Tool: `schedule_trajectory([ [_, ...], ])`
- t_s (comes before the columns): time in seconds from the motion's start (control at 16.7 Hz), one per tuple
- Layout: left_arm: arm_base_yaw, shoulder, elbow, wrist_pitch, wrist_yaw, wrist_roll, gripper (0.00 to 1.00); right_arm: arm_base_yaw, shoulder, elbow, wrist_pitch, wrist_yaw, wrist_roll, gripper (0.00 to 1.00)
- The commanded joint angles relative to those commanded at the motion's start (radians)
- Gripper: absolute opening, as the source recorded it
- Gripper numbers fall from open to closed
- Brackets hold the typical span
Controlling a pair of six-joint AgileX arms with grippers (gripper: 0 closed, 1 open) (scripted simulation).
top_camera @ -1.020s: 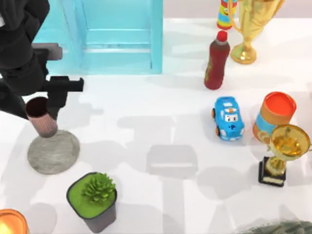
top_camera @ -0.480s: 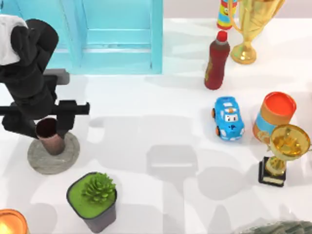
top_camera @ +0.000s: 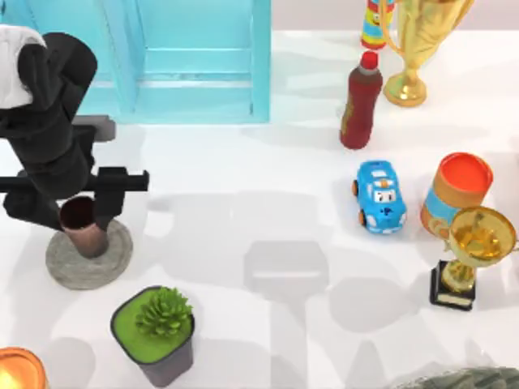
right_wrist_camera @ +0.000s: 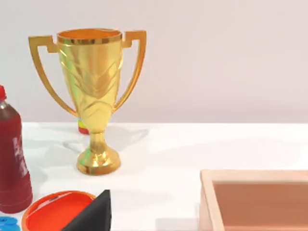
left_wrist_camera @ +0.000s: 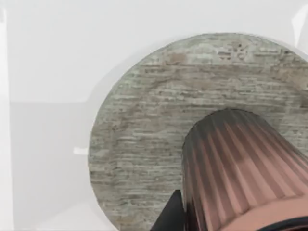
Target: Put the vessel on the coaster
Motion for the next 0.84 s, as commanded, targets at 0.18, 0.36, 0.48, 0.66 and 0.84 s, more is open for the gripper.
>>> schedule_trajectory([
  [0.18,0.000,0.000,0.000,0.000,0.000,0.000,0.60,0.000,0.000,0.000,0.000,0.000,0.000,1.00],
  [0.36,0.000,0.000,0.000,0.000,0.000,0.000,0.83,0.000,0.000,0.000,0.000,0.000,0.000,1.00],
  [0.48,0.000,0.000,0.000,0.000,0.000,0.000,0.98,0.000,0.000,0.000,0.000,0.000,0.000,1.00],
  [0.66,0.000,0.000,0.000,0.000,0.000,0.000,1.00,0.000,0.000,0.000,0.000,0.000,0.000,1.00],
  [0.84,0.000,0.000,0.000,0.000,0.000,0.000,1.00,0.000,0.000,0.000,0.000,0.000,0.000,1.00],
])
